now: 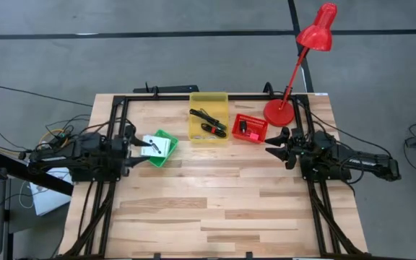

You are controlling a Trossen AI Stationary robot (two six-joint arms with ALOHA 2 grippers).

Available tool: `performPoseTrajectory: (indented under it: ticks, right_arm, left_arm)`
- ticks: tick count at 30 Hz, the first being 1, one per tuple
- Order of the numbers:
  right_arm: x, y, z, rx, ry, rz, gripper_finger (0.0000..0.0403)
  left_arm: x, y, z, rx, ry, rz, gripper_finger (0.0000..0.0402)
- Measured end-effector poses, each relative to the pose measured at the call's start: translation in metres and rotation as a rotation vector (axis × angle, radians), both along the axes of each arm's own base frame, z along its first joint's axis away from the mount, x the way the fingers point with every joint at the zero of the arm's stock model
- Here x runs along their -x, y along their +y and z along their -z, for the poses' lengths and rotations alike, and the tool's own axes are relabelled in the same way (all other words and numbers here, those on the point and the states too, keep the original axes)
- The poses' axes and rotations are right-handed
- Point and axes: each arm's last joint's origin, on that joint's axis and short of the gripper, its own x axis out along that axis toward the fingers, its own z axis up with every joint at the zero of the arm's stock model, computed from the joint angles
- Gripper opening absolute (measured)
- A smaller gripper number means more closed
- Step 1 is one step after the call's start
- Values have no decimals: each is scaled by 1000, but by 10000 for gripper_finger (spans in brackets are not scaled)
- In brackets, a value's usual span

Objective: Pick and place items into bin
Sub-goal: Return to Home Position

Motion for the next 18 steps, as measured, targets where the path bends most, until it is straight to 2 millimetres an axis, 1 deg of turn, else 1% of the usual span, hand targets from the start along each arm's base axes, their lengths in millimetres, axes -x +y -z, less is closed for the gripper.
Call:
performPoseTrajectory:
  ticks: [2, 6, 11, 14, 18]
  right_arm:
    - [0, 0, 0, 0, 0, 0, 216]
    - [0, 0, 0, 0, 0, 0, 216]
    - [0, 0, 0, 0, 0, 0, 216]
    - [0, 0, 0, 0, 0, -1, 216]
    - [0, 0, 0, 0, -1, -2, 216]
  left_arm:
    - [0, -1, -3, 5, -29, 40, 221]
    - [0, -2, -1, 104, -47, 54, 221]
    - [-8, -7, 10, 152, -175, 241, 221]
    - [-12, -11, 25, 222, -206, 334, 221]
    - [-10, -17, 22, 227, -231, 412, 221]
